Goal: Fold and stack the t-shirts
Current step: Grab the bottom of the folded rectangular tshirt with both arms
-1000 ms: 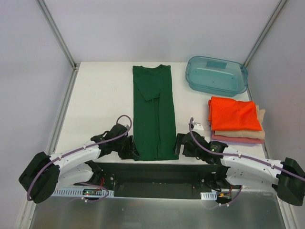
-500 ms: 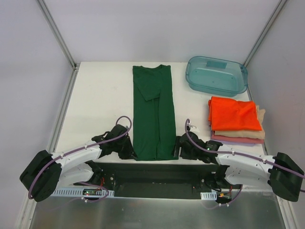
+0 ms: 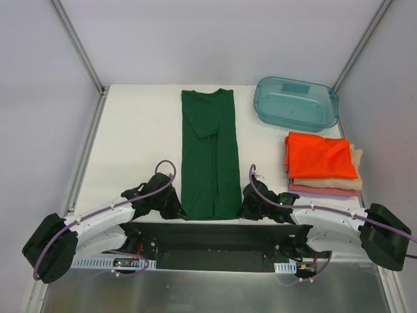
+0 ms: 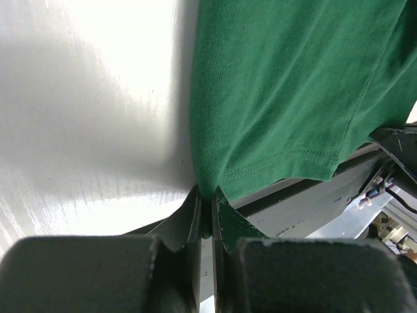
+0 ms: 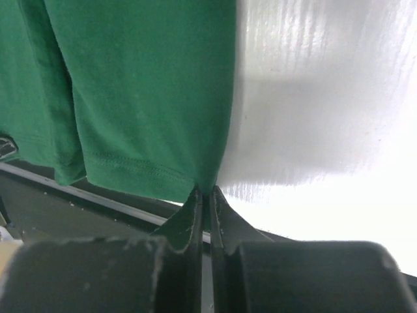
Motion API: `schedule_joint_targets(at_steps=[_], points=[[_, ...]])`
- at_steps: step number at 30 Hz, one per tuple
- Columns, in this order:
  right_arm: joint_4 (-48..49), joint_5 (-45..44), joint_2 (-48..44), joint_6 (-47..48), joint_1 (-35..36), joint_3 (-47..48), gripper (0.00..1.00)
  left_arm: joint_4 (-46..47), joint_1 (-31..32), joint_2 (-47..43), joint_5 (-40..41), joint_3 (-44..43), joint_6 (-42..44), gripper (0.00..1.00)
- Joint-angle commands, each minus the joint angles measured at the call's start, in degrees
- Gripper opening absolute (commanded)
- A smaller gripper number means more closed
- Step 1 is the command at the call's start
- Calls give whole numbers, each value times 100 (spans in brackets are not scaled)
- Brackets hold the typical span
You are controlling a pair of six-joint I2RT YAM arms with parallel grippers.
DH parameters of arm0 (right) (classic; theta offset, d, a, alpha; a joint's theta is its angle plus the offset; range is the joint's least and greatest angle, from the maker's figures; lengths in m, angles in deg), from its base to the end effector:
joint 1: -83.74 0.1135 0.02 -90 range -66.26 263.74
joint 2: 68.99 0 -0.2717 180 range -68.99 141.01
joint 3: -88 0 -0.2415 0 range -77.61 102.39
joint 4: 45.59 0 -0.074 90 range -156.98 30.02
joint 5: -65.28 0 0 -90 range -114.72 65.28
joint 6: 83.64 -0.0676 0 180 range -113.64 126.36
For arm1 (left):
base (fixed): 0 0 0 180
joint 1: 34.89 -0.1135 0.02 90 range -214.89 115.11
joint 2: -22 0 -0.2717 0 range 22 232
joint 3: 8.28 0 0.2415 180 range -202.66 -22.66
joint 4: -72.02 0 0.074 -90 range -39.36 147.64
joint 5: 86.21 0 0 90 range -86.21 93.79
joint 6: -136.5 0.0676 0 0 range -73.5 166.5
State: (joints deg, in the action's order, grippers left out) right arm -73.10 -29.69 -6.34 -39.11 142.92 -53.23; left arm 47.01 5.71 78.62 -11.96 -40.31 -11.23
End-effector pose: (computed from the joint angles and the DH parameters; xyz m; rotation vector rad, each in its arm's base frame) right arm 0.1097 0.1724 0.1466 -0.2699 2.5745 0.6490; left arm 0.1249 -0.1312 0.1340 -0.2669 2.6970 -0.9983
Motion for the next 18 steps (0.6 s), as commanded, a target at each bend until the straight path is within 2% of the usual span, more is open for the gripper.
schedule_joint_targets(at_steps=[1, 6, 10, 14, 18], points=[[170, 250, -358, 64, 146, -126, 1, -202, 150, -423, -24, 279, -176, 0], [258, 436, -833, 311, 410, -214, 1, -237, 361, -1178, -244, 438, -291, 0], [346, 533, -974, 565, 402, -57, 1, -264, 361, -1434, -61, 263, -256, 0], [328, 24, -1018, 882, 235, 347, 1, -255, 352, -1093, 396, -290, -2, 0], [372, -214, -948, 1215, -292, 716, 1, -273, 247, -504, 730, -1054, 446, 0]])
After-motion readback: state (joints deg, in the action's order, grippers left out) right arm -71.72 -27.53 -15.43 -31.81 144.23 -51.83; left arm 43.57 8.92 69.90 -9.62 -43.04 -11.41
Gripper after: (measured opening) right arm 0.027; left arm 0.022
